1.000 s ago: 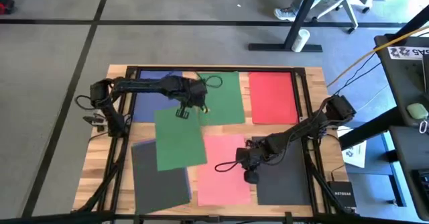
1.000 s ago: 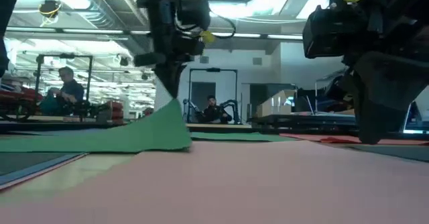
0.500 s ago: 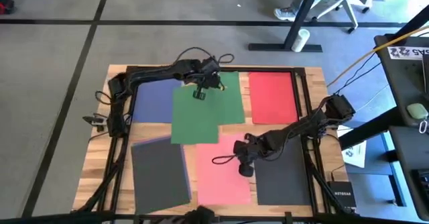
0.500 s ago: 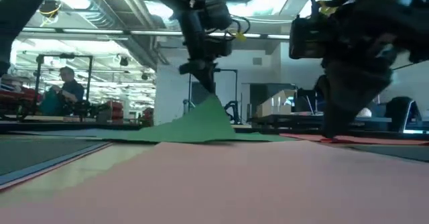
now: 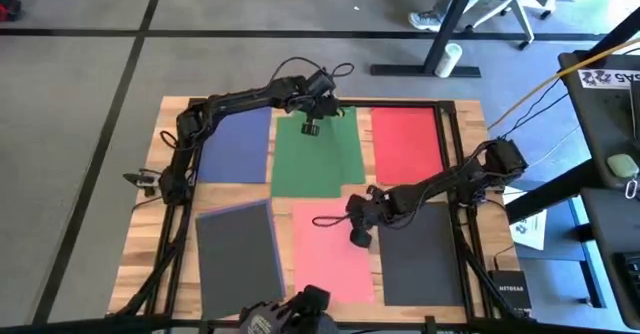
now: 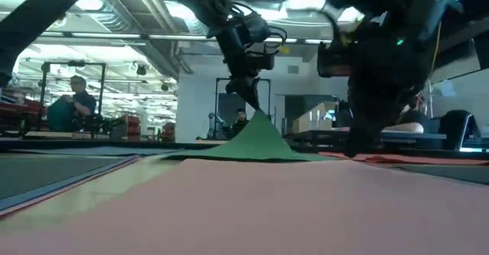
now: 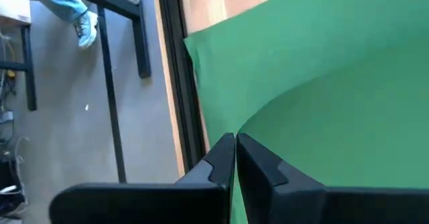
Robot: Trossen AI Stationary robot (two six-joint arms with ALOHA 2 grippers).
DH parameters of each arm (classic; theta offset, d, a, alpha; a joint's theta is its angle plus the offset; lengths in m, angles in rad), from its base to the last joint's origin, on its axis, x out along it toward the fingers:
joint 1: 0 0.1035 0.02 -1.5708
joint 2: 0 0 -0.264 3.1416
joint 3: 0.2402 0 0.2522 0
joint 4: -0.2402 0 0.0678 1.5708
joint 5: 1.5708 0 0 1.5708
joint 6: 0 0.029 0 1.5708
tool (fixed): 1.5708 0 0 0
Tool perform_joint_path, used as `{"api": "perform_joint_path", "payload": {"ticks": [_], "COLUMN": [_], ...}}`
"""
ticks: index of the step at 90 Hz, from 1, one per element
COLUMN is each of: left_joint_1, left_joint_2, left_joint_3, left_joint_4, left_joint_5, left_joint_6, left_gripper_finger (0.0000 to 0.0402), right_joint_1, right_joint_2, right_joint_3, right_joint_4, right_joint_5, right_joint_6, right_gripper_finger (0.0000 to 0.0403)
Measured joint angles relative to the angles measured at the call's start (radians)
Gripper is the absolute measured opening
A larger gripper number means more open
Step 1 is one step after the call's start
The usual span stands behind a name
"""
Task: Organize paper
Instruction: Stack the green paper on top of the other green paper
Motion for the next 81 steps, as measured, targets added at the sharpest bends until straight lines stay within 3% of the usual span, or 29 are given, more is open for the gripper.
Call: {"api": "perform_joint_path", "payload": {"ticks": [41, 81], "left_joint_1": [0.005, 0.026], "left_joint_2": [0.0, 0.032], "left_joint_3": [0.0, 0.008], "left_joint_4": [0.097, 0.188], "left_joint_5": [0.007, 0.077], "left_joint_6": [-0.069, -0.202], "left_gripper_finger": [0.0, 0.0], "right_joint_1": [-0.197, -0.303], "right_joint_2": [-0.042, -0.133], "right_joint_3": [-0.001, -0.001], "right_joint_4": [-0.245, -0.28], "right_joint_5": [0.014, 0.014], "right_joint_6": [-0.158, -0.266], "right_gripper_finger": [0.0, 0.0]}}
